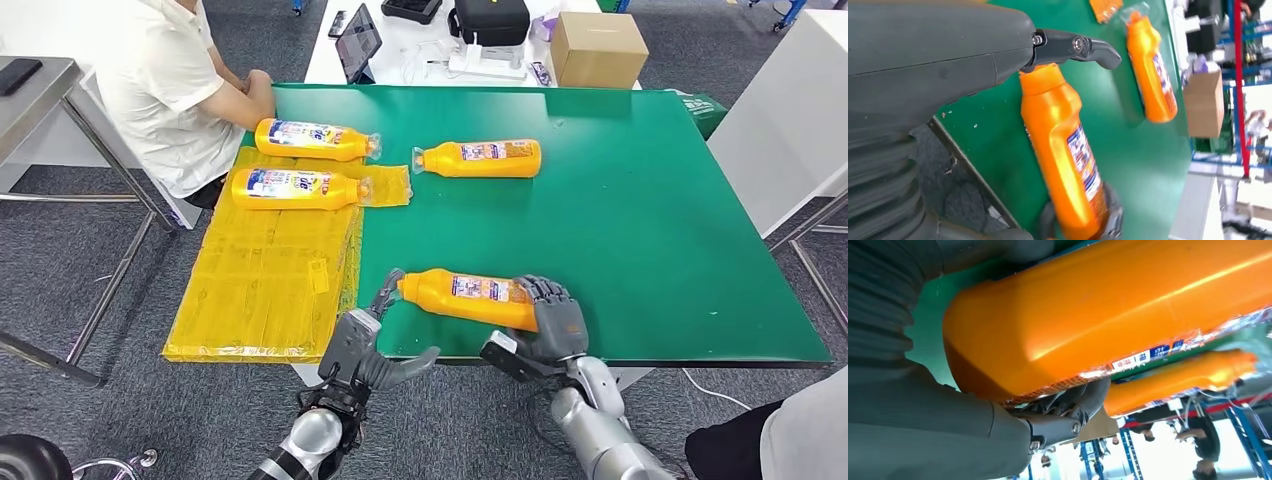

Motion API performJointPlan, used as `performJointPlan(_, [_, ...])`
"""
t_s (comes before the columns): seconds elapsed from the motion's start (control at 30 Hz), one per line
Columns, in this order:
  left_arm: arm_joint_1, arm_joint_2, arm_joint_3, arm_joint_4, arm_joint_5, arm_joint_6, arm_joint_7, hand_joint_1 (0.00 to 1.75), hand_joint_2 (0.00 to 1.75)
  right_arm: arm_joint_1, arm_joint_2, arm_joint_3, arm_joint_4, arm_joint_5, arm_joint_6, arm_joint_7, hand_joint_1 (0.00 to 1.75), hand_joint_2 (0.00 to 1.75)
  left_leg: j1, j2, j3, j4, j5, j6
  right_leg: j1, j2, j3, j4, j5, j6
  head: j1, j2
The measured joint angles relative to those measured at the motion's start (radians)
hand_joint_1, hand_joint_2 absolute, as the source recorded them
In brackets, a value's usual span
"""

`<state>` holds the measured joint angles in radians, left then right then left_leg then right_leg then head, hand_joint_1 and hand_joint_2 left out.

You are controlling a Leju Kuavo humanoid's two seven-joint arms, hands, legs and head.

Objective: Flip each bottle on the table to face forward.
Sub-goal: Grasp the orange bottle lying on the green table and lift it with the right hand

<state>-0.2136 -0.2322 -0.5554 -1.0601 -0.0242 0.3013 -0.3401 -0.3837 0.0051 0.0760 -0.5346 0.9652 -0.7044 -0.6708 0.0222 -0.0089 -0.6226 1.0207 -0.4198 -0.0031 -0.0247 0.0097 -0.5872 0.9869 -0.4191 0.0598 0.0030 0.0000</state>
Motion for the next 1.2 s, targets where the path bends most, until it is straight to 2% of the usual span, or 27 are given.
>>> performJointPlan(0.13, [0.020, -0.004, 0.021, -0.003, 0.118, -0.026, -0.006, 0.00, 1.75, 0.047, 0.018, 0.004, -0.063, -0.147, 0.006, -0.023, 1.75, 1.75, 0.000, -0.001, -0.002, 0.000, 0.000, 0.000, 0.000, 0.000, -0.002, 0.000, 0.000, 0.000, 0.000, 0.000])
performJointPlan(0.27, [0.053, -0.006, 0.050, -0.031, 0.322, -0.059, 0.007, 0.00, 1.75, 0.114, 0.023, 0.071, -0.173, -0.363, 0.012, -0.024, 1.75, 1.75, 0.000, -0.001, -0.006, 0.000, 0.000, 0.000, 0.000, -0.001, -0.005, 0.000, 0.000, 0.000, 0.000, 0.000])
performJointPlan(0.4, [0.079, -0.002, 0.059, -0.076, 0.441, -0.068, 0.013, 0.00, 1.75, 0.165, 0.023, 0.148, -0.281, -0.442, 0.009, -0.025, 1.75, 1.75, 0.000, -0.001, -0.007, 0.000, 0.000, 0.000, 0.000, -0.001, -0.006, 0.000, 0.000, 0.000, 0.000, 0.000])
performJointPlan(0.7, [0.120, 0.025, 0.036, -0.210, 0.475, -0.041, -0.037, 0.00, 1.75, 0.237, 0.042, 0.202, -0.425, -0.462, 0.006, -0.028, 1.75, 1.75, 0.000, -0.001, -0.007, 0.000, 0.000, 0.000, 0.000, -0.001, -0.006, 0.000, -0.001, 0.000, 0.000, 0.000])
performJointPlan(1.2, [0.156, 0.072, -0.034, -0.297, 0.403, -0.119, -0.019, 0.00, 1.75, 0.289, 0.077, 0.362, -0.521, -0.465, 0.100, -0.024, 1.74, 1.75, 0.000, -0.001, -0.008, 0.000, 0.000, 0.000, 0.000, -0.001, -0.007, 0.000, -0.001, 0.000, 0.000, 0.000])
